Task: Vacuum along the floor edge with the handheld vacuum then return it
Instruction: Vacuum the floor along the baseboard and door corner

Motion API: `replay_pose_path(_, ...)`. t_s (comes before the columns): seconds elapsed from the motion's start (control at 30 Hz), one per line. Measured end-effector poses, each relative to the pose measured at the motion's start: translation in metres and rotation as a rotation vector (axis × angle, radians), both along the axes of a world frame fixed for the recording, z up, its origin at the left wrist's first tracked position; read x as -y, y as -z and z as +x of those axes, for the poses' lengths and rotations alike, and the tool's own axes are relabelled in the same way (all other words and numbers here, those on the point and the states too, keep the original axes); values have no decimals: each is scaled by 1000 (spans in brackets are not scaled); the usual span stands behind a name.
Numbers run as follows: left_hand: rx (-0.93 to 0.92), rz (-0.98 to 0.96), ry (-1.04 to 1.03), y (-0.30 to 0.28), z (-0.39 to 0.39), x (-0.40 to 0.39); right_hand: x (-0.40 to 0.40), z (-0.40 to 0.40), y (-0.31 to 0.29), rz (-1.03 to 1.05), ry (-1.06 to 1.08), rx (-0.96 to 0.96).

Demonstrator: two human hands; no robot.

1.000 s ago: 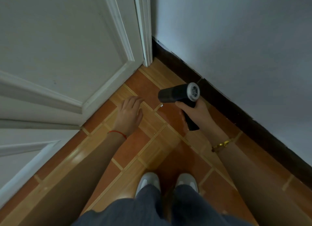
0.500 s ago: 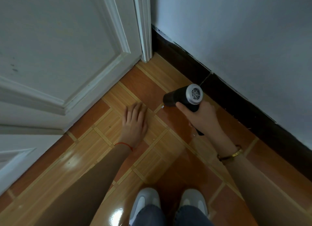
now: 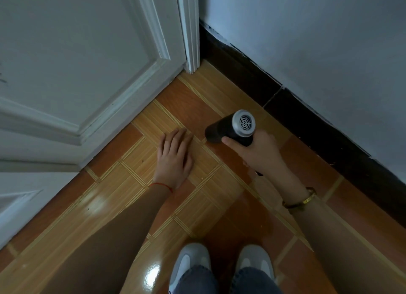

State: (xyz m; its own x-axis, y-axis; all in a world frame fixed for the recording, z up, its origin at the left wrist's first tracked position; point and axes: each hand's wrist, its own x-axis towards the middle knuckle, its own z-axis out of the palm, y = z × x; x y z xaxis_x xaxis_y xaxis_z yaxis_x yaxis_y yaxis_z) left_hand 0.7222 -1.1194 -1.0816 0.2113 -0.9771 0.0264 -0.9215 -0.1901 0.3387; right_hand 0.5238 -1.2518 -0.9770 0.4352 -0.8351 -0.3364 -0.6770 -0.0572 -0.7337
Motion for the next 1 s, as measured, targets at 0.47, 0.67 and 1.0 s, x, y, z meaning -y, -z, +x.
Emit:
replay_pose_path(0.47,12,-21,8,-2,1,0,9,26,11,-150,61,133)
replay_pose_path(0.67,18,-17,7,-3,0,0,31,46,14,-104,-21,130)
replay_pose_path(1.0,24,-24,5,1,0,1,70,117,22,-157,-151,231)
